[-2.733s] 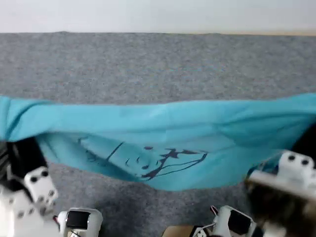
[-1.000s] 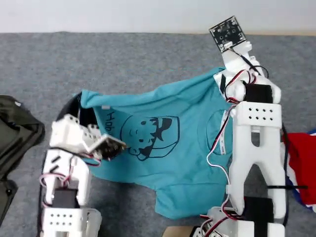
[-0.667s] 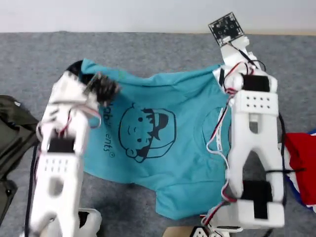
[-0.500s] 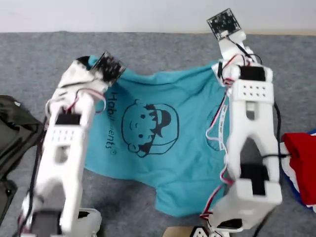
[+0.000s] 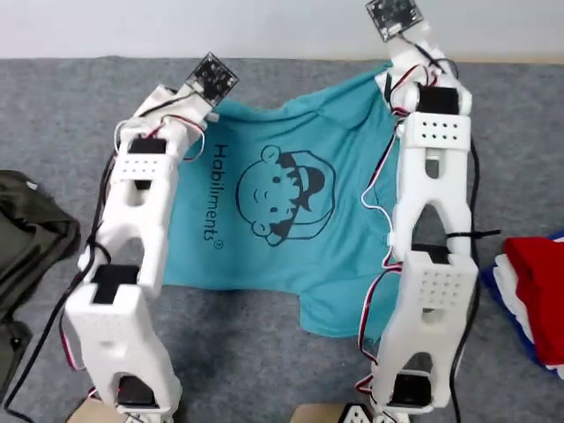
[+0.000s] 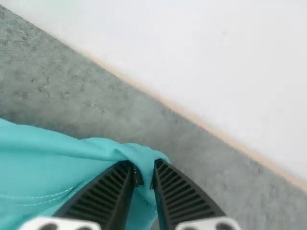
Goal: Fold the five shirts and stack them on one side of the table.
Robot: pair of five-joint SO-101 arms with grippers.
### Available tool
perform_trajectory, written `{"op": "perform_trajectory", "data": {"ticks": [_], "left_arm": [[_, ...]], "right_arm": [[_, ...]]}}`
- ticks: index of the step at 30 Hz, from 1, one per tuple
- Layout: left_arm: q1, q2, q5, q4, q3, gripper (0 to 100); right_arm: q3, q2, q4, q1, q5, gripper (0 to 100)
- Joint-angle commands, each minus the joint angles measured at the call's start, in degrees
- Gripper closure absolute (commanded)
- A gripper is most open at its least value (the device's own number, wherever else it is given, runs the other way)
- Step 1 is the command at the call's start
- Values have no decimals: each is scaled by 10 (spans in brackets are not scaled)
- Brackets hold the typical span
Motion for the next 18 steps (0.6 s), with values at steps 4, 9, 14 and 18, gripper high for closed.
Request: {"op": "perform_trajectory", "data": {"ticks": [4, 9, 14, 18], "left_arm": [[-18, 68, 6, 71, -142, 997], [-33, 109, 6, 121, -211, 997], [-35, 126, 6, 148, -242, 997], [-33, 126, 6, 153, -242, 997]], "right_arm": [[-116, 35, -8, -26, 35, 988], [-155, 56, -10, -55, 36, 988], [-154, 65, -8, -63, 36, 988], [-154, 71, -7, -60, 37, 988]]}}
